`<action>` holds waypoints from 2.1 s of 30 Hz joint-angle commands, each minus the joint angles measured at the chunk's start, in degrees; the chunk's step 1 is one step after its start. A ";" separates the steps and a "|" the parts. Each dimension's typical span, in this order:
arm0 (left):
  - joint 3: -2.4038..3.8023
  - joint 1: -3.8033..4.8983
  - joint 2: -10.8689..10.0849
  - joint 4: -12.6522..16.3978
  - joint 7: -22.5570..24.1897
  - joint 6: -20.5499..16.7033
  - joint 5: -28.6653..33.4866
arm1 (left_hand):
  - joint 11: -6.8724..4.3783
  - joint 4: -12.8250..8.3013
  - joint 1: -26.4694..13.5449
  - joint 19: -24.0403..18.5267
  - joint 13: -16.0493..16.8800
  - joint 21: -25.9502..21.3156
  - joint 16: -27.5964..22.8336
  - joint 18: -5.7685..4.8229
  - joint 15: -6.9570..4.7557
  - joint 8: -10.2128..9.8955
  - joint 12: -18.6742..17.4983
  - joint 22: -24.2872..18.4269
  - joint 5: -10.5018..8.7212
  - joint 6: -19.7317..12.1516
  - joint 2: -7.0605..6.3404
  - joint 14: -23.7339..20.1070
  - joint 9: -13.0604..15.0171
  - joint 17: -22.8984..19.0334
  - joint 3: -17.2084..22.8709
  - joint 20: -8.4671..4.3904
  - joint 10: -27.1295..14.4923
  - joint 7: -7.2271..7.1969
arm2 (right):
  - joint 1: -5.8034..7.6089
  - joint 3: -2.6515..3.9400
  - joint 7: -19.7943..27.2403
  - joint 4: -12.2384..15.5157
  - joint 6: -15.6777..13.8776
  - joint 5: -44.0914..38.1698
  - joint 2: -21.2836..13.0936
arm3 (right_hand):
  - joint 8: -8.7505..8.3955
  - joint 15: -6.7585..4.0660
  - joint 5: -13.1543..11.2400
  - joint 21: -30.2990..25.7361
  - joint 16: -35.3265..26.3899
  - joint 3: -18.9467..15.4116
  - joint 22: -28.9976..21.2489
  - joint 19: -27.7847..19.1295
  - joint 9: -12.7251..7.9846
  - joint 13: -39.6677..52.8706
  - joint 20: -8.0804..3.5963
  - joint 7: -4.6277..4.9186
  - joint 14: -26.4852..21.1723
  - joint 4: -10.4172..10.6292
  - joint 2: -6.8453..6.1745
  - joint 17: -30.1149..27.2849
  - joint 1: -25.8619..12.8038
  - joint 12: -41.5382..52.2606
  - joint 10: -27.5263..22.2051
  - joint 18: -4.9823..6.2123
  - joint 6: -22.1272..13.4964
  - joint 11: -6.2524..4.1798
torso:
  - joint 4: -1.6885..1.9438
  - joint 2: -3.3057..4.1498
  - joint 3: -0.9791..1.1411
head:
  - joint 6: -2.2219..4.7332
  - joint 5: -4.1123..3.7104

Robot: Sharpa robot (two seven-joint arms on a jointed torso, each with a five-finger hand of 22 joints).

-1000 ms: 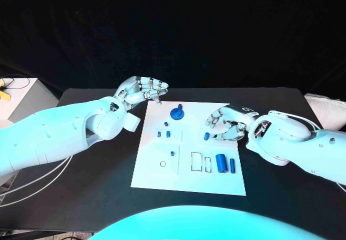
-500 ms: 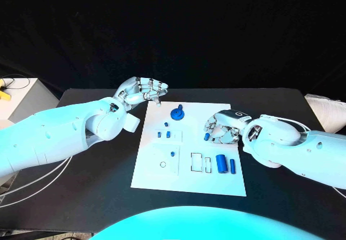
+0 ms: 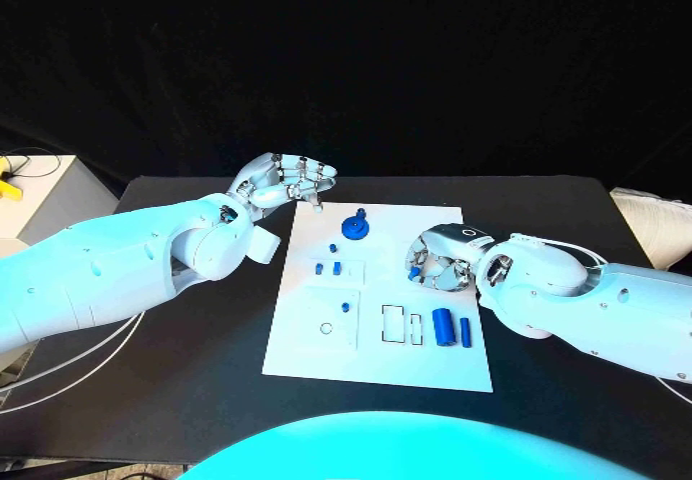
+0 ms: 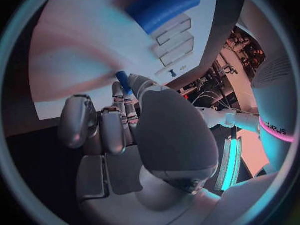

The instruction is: Assemble the parts on the task board

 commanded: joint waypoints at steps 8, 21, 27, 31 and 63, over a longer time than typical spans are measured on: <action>0.04 0.02 0.02 0.18 0.40 1.01 0.33 | 0.02 0.08 0.19 0.48 -0.11 -0.05 -0.29 0.84 0.42 -0.10 -0.16 -0.06 0.03 -0.36 0.24 0.07 -0.10 -0.06 -0.39 -0.04 -0.36 -0.19 | -0.37 -0.04 -2.58 0.02 -2.42 -1.97 0.44 | 2.09 -1.48 -3.65 4.29 0.97 4.38 8.21 2.17 1.54 0.29 -1.00 -1.35 1.86 -0.33 0.97 1.96 0.01 -1.48 4.59 -1.21 2.96 -1.28 | 0.02 -0.08 0.01 | 0.19 -0.30; 0.03 0.02 -0.09 0.04 0.43 0.97 0.34 | 0.01 0.09 0.23 0.51 -0.13 -0.06 -0.30 0.84 0.42 -0.05 -0.15 -0.07 0.04 -0.32 0.30 0.07 -0.09 -0.06 -0.38 -0.04 -0.38 -0.20 | -0.44 0.15 -3.48 3.42 -9.55 0.04 -1.46 | 5.55 -2.24 -5.78 8.13 0.60 11.88 9.94 2.93 6.02 1.04 -1.92 -1.69 1.88 -5.34 1.69 1.79 -1.22 -4.32 9.41 -1.87 2.58 -2.14 | 0.01 -0.04 -0.03 | 0.93 -0.52; 0.03 0.01 0.02 -0.20 0.50 0.97 0.35 | 0.01 0.10 0.25 0.52 -0.14 -0.07 -0.30 0.84 0.42 0.00 -0.15 -0.08 0.04 -0.27 0.34 0.07 -0.08 -0.06 -0.38 -0.04 -0.39 -0.22 | 0.95 0.57 -2.90 7.02 -11.99 2.38 -3.60 | 5.84 -2.26 -6.12 8.47 0.61 12.33 10.09 3.02 6.46 1.13 -1.94 -1.72 1.91 -5.69 1.59 1.81 -1.74 -4.62 9.70 -1.93 2.46 -2.16 | -0.03 -0.10 0.03 | 1.36 -0.45; 0.03 0.00 0.11 -0.42 0.54 0.98 0.37 | 0.01 0.10 0.25 0.52 -0.14 -0.07 -0.30 0.84 0.42 0.00 -0.15 -0.08 0.04 -0.27 0.34 0.07 -0.08 -0.06 -0.38 -0.04 -0.39 -0.22 | 1.91 0.85 -2.52 9.22 -12.70 3.85 -4.73 | 6.00 -2.27 -6.27 8.62 0.65 12.62 10.16 3.05 6.71 1.18 -1.96 -1.74 1.95 -5.93 1.57 1.91 -1.97 -4.81 9.83 -1.95 2.37 -2.19 | -0.03 -0.06 0.02 | 1.47 -0.28; 0.02 -0.16 1.03 -0.80 0.77 1.42 0.82 | 0.00 0.10 0.29 0.57 -0.16 -0.09 -0.31 0.84 0.41 0.09 -0.11 -0.09 0.03 -0.19 0.35 0.08 -0.07 -0.07 -0.42 -0.05 -0.40 -0.26 | -4.23 -0.01 1.01 7.38 -7.86 0.64 9.76 | 6.31 -2.26 -5.82 7.63 0.36 13.45 9.95 2.85 7.39 1.31 -1.98 -1.62 1.83 -6.87 1.48 1.32 -2.49 -5.49 9.97 -1.78 1.97 -2.13 | 0.00 -0.02 -0.05 | 0.41 2.99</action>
